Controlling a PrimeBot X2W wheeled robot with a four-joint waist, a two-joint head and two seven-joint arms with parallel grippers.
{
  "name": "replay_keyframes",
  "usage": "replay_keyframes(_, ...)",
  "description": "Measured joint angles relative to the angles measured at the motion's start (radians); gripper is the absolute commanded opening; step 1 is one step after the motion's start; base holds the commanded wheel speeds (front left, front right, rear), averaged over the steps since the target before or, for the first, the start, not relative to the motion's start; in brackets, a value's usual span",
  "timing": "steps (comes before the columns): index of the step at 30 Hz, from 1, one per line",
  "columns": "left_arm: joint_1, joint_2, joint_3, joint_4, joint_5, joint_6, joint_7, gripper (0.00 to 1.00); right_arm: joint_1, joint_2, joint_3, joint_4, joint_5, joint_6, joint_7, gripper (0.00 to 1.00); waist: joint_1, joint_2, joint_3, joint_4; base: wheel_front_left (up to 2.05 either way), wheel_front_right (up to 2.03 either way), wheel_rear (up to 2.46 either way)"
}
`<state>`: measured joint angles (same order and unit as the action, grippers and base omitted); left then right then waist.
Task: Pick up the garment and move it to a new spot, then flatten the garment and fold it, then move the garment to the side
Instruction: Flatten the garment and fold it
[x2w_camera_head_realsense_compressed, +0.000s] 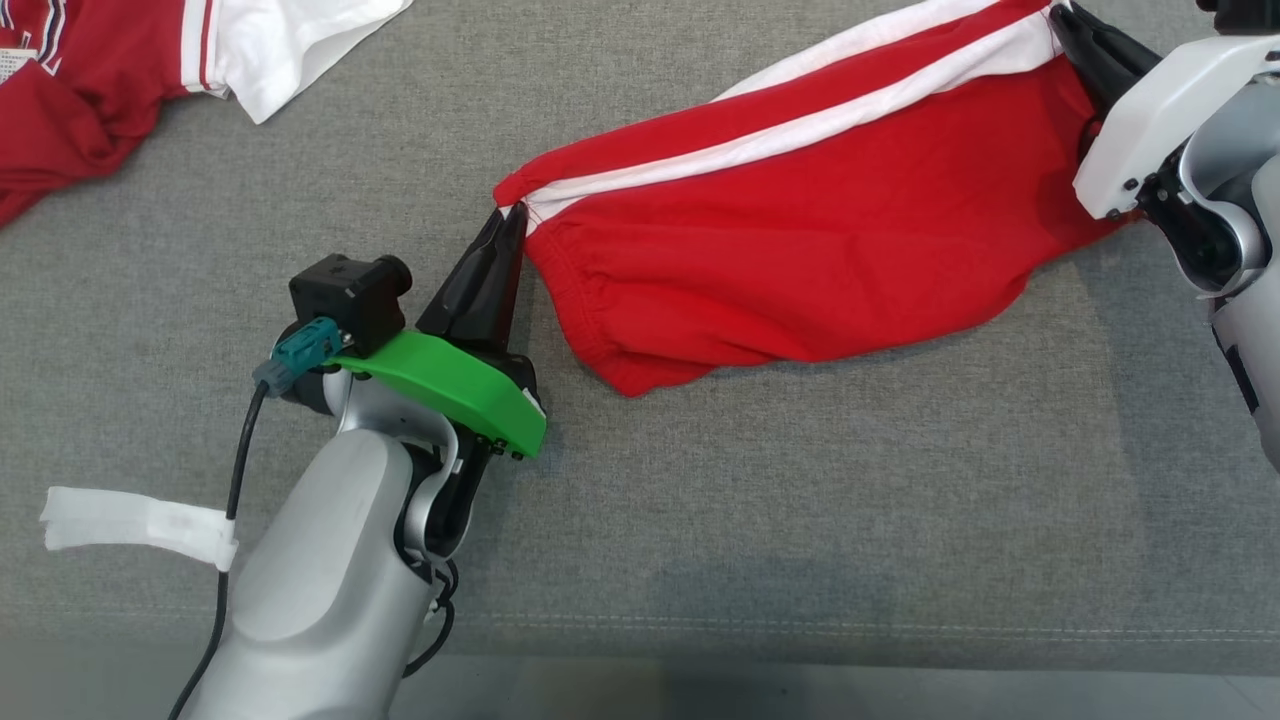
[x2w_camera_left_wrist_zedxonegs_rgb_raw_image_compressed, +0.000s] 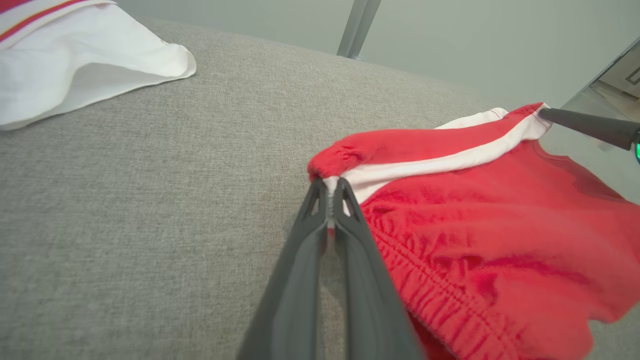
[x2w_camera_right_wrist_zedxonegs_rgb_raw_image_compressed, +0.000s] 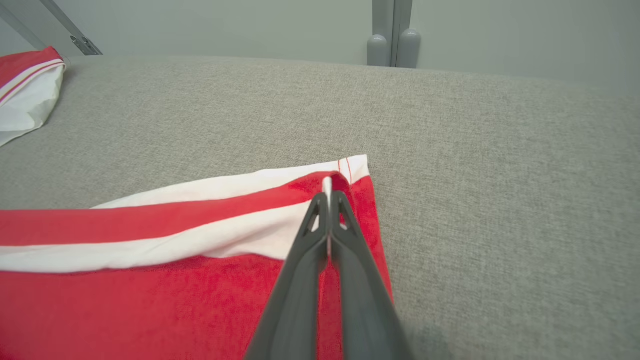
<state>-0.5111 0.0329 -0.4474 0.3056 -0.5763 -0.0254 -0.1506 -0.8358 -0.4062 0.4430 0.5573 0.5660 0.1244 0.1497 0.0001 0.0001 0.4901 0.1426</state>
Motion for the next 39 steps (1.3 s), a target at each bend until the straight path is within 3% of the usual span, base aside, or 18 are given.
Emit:
replay_keyframes(2, -0.009, 0.0, -0.011, 0.006, -0.011, 0.006, -0.01, 0.38, -0.016, 0.0, 0.009, 0.012, 0.005, 0.0, -0.011, 0.15, 0.0, 0.0, 0.003, 0.003, 0.0, 0.0, 0.0)
replay_keyframes(5, -0.019, 0.0, -0.029, 0.012, -0.026, 0.009, -0.022, 0.55, -0.035, -0.001, 0.024, 0.032, 0.008, 0.0, -0.026, 0.26, 0.0, 0.0, 0.002, 0.001, 0.0, 0.0, 0.0)
replay_keyframes(6, -0.021, 0.0, -0.036, 0.013, -0.028, 0.009, -0.028, 0.99, -0.039, -0.001, 0.026, 0.04, 0.008, 0.0, -0.032, 0.36, 0.0, -0.0001, 0.001, 0.001, 0.0, 0.0, 0.0)
replay_keyframes(8, -0.024, 0.0, -0.045, 0.014, -0.028, 0.01, -0.04, 1.0, -0.043, -0.001, 0.025, 0.059, 0.008, 0.0, -0.051, 0.87, 0.0, 0.0, -0.001, -0.001, 0.0, 0.0, 0.0)
replay_keyframes(9, -0.026, 0.0, -0.05, 0.015, -0.028, 0.01, -0.046, 1.0, -0.045, -0.002, 0.023, 0.07, 0.008, 0.0, -0.062, 1.0, 0.0, -0.0001, -0.002, -0.002, 0.0, 0.0, 0.0)
replay_keyframes(20, -0.044, 0.0, -0.076, 0.015, 0.038, 0.044, -0.091, 1.0, -0.088, -0.037, 0.019, 0.171, 0.029, 0.0, -0.127, 1.0, 0.0, 0.0, -0.032, 0.007, 0.0, 0.0, 0.0)
replay_keyframes(29, -0.01, 0.0, -0.069, -0.04, 0.039, 0.062, -0.101, 1.0, -0.054, -0.028, 0.084, 0.215, 0.159, 0.0, -0.02, 1.0, 0.0, 0.0, -0.057, 0.037, 0.0, 0.0, 0.0)
replay_keyframes(39, 0.074, 0.0, -0.066, -0.101, 0.046, 0.077, -0.101, 1.0, -0.047, -0.064, 0.133, 0.223, 0.219, 0.0, 0.066, 1.0, -0.0001, 0.0, -0.08, 0.049, 0.0, 0.0, 0.0)
